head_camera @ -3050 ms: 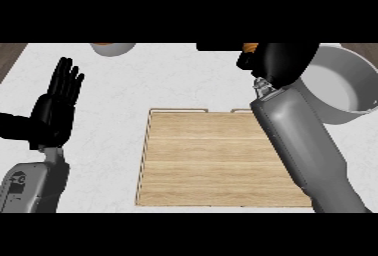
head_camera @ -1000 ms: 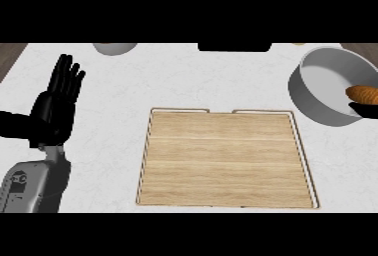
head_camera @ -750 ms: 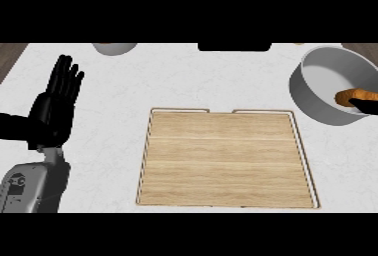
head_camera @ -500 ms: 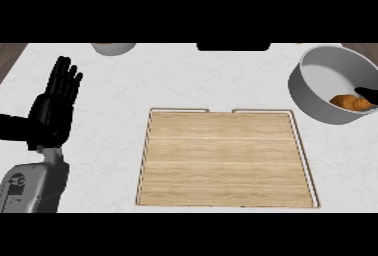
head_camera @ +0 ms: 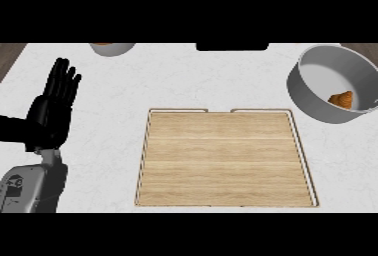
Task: Pick the croissant from the tray and place it in the pot
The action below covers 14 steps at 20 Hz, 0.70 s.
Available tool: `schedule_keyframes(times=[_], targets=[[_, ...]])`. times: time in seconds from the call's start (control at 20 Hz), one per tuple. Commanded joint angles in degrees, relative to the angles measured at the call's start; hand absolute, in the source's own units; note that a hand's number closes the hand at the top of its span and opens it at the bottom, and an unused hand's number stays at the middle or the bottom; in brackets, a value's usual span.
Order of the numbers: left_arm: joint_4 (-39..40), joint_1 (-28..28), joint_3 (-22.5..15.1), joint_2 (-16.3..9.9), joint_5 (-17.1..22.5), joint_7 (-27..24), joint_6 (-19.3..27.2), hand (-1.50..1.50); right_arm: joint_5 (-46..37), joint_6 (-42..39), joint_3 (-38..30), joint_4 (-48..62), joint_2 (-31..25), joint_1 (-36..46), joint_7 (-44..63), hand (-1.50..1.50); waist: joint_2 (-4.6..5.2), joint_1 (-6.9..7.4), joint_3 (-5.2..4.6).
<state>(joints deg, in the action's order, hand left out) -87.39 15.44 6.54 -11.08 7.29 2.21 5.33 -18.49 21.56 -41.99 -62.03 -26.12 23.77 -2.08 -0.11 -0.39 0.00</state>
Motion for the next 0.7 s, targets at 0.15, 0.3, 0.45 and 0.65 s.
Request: schedule_keyframes(times=[0.15, 0.3, 0.45, 0.65], targets=[[0.38, 0.78, 0.12, 0.49, 0.1, -0.08, -0.47, 0.0, 10.77, -4.58, -6.08, -6.17, -0.85, -9.64, -4.49, -1.5, 0.03, -0.07, -0.01], [-4.35, 3.33, -1.09, 0.68, -1.4, 6.94, 3.17, 0.0, 14.15, -9.29, -9.94, -3.79, -6.23, -12.33, -6.08, -1.5, -0.06, -0.17, 0.03], [-3.27, -2.44, -1.91, 2.34, -1.84, 0.1, 0.97, 0.0, 17.81, -10.96, -12.49, -3.11, -6.84, -15.62, -9.18, -1.5, 0.03, 0.04, 0.01], [1.66, 3.64, 0.83, 0.14, -0.97, 1.38, 0.28, 0.0, 20.5, -12.9, -13.6, 1.54, -8.28, -18.26, -12.94, -1.5, 0.11, 0.01, 0.01]])
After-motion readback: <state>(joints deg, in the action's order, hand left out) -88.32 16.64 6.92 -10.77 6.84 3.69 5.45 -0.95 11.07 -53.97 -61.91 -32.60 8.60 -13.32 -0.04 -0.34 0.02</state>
